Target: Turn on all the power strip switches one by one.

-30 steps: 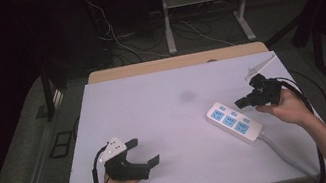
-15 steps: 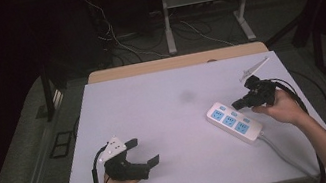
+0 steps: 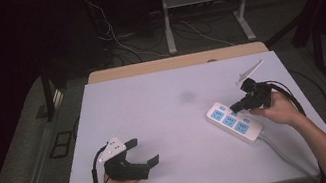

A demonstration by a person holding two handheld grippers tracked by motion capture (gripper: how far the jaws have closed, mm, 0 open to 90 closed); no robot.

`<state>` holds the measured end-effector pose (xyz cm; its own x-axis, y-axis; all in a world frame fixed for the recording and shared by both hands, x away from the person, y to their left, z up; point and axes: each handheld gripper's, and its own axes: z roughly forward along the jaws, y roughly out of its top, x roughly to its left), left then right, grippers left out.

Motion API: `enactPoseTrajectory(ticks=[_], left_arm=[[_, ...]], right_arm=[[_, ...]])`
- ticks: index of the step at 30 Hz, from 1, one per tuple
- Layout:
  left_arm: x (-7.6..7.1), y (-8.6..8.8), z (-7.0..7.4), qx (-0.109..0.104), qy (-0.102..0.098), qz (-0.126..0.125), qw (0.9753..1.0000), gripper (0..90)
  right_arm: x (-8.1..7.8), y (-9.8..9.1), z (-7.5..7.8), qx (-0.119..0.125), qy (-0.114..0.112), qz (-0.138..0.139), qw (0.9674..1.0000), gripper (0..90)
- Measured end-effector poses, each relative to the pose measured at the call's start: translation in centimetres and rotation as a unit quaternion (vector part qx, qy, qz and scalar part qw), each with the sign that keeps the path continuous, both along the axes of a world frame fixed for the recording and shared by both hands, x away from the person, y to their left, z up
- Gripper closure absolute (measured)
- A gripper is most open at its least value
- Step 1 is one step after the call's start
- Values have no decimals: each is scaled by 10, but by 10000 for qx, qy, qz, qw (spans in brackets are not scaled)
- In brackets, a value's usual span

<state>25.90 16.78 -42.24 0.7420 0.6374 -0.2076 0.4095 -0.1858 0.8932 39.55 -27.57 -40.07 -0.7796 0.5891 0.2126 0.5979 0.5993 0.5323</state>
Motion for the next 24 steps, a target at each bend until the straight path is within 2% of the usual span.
enactPoseTrajectory(ticks=[8,24], left_arm=[[0,-1,0,9,7,-8,10000,0],[1,-1,-1,-15,17,-13,10000,0]], right_arm=[[1,0,-4,-22,30,-14,10000,900],[3,-3,-9,128,132,-78,9998,900]])
